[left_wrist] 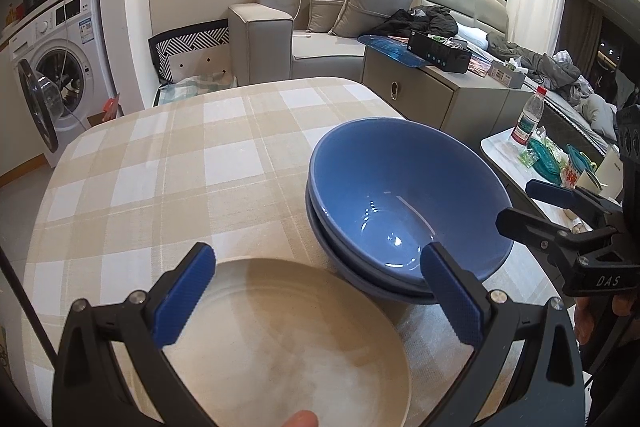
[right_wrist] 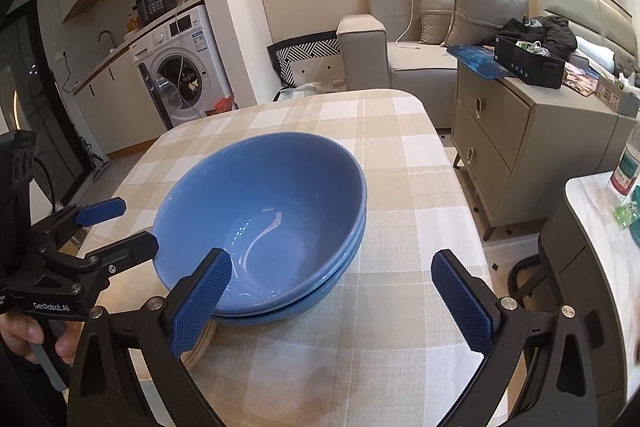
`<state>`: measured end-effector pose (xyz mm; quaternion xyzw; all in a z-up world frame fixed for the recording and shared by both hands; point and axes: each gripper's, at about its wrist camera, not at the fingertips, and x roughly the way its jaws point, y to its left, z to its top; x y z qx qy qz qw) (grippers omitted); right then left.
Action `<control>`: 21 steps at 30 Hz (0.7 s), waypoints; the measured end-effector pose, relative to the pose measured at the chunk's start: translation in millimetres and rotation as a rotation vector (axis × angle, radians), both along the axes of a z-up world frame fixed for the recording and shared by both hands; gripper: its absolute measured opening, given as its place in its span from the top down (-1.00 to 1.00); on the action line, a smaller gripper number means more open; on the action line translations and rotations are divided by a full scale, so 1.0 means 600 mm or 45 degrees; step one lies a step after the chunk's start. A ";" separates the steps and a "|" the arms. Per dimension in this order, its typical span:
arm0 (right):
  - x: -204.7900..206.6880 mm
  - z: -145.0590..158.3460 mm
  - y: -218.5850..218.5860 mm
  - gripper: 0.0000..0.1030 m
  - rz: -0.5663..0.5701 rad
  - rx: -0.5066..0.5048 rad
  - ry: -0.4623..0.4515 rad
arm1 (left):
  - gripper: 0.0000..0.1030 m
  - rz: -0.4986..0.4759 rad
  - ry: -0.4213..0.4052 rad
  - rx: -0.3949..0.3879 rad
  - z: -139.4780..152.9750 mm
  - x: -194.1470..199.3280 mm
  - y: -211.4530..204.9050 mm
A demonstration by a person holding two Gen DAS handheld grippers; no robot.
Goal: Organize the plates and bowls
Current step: 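Position both open tools at the rim of the three-bowl stack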
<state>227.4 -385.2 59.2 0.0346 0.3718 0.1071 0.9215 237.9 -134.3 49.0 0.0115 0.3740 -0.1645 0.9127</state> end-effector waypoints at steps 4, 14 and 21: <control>0.004 -0.005 -0.004 -0.97 -0.005 0.022 0.010 | -1.00 0.003 0.015 -0.009 -0.006 0.008 -0.004; 0.017 -0.011 -0.003 -0.97 0.015 0.047 0.028 | -1.00 0.020 0.055 -0.036 -0.018 0.027 -0.006; 0.030 -0.017 -0.004 -0.97 0.003 0.068 0.049 | -1.00 0.021 0.084 -0.060 -0.025 0.038 -0.007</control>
